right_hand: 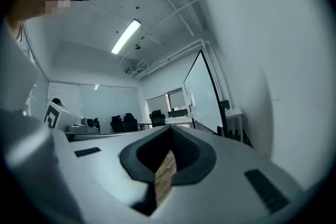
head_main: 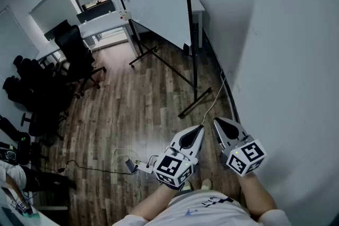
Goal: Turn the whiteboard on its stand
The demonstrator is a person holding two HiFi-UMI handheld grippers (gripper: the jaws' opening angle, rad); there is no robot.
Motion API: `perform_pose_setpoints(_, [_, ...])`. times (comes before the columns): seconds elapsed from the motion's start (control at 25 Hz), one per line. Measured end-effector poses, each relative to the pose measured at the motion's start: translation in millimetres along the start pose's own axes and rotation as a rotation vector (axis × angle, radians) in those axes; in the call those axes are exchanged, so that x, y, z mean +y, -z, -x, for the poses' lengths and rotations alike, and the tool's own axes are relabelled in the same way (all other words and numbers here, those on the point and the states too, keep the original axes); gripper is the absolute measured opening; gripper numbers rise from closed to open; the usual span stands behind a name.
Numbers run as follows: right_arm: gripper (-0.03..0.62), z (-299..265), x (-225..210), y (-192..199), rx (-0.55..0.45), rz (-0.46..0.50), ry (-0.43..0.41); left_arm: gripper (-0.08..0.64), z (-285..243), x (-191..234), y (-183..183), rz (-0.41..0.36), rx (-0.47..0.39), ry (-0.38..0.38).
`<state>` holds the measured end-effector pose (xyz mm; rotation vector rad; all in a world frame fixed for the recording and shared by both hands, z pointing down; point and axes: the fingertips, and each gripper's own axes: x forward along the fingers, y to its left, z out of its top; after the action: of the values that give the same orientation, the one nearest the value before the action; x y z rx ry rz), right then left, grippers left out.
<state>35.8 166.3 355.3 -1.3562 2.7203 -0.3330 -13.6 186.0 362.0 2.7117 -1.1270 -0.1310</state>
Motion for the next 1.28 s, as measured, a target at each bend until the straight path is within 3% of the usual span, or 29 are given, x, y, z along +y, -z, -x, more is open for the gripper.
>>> perform_pose_setpoints(0.76, [0.014,13,-7,0,-0.021,-0.045,-0.020,0.012,-3,-13,9,-0.005,0.028,0.004])
perform_pose_setpoints(1.28, [0.015,26,-43,-2,-0.024,-0.039,-0.044,0.012,-35,-29,22,0.002,0.036,-0.038])
